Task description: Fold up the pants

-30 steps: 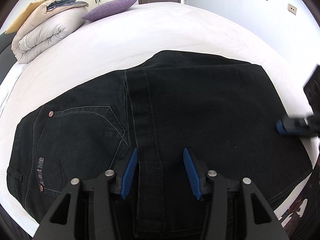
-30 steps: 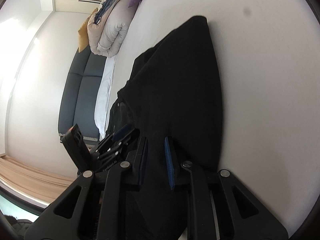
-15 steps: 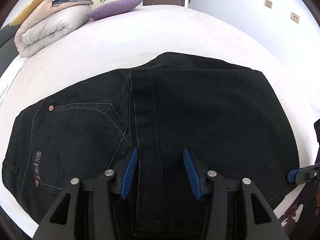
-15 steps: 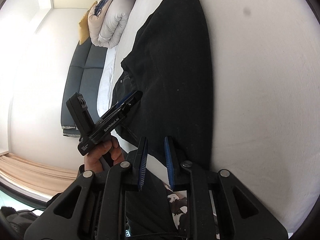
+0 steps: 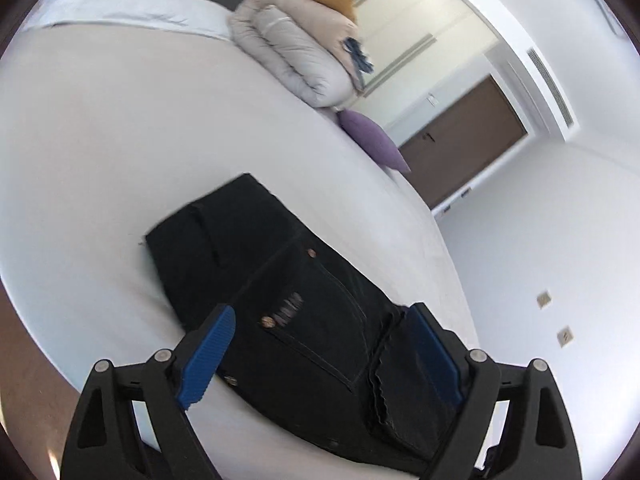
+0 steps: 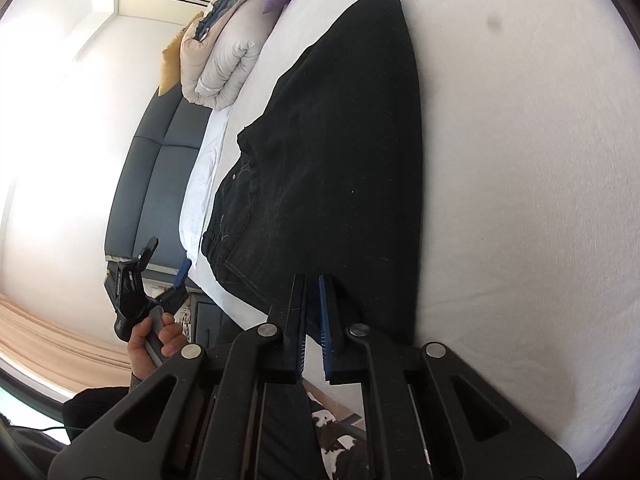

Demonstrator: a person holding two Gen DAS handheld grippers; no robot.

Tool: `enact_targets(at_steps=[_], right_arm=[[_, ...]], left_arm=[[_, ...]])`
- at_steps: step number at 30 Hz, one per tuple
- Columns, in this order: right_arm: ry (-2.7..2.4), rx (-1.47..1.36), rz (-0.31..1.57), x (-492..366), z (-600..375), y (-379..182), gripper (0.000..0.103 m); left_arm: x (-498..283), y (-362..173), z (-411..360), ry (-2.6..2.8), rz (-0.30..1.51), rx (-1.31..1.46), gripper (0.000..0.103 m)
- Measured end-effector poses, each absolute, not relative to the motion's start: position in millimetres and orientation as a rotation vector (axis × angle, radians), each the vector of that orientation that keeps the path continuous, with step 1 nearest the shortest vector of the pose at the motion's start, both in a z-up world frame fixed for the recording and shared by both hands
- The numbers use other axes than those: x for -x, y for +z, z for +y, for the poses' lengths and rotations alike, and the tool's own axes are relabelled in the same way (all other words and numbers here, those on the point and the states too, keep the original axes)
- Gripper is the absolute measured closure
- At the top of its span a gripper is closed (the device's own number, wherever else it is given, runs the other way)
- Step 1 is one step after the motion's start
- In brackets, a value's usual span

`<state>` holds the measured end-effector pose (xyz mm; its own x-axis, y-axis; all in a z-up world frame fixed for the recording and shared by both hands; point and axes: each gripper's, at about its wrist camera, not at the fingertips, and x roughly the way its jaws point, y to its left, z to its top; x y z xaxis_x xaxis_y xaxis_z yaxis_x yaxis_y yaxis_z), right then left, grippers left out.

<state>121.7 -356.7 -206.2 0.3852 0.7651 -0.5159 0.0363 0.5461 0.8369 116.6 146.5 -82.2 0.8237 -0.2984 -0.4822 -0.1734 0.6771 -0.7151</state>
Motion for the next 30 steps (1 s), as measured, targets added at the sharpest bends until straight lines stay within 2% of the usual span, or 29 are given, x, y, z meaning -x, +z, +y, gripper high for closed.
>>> enact_targets(at_steps=[3, 6, 7, 8, 10, 11, 15, 26, 30], right_arm=[[0.542, -0.872, 1.079, -120.3, -356.2, -201.2, 0.097], [0.552, -0.824, 1.065, -119.7, -353.3, -192.5, 0.084], [0.565, -0.824, 1.058, -119.7, -352.7, -190.1, 0.071], [0.584, -0.831, 1.047, -119.4, -351.6, -186.5, 0.051], [0.619, -0.842, 1.006, -117.9, -349.6, -176.8, 0.032], [0.621, -0.827, 0.997, -117.7, -348.1, -172.6, 0.03], [0.639, -0.815, 1.011, -119.1, -347.5, -168.0, 0.03], [0.729, -0.91, 0.941, -120.9, -358.6, -149.2, 0.03], [0.743, -0.91, 0.928, -120.0, -357.1, -144.2, 0.03]], left_arm=[[-111.3, -101.5, 178.1, -0.056, 0.595, 0.99, 0.014], [-112.2, -125.5, 192.4, -0.067, 0.596, 1.138, 0.014], [-113.3, -131.1, 195.2, -0.074, 0.604, 1.162, 0.014], [-115.5, -136.9, 192.9, -0.081, 0.614, 1.172, 0.014], [-119.9, -142.9, 189.1, -0.097, 0.631, 1.187, 0.014], [-121.6, -146.4, 187.4, -0.102, 0.638, 1.201, 0.014], [-125.7, -164.7, 189.9, -0.112, 0.643, 1.285, 0.015], [-132.7, -167.9, 194.4, -0.131, 0.646, 1.34, 0.015], [-131.5, -166.2, 195.5, -0.179, 0.624, 1.373, 0.036]])
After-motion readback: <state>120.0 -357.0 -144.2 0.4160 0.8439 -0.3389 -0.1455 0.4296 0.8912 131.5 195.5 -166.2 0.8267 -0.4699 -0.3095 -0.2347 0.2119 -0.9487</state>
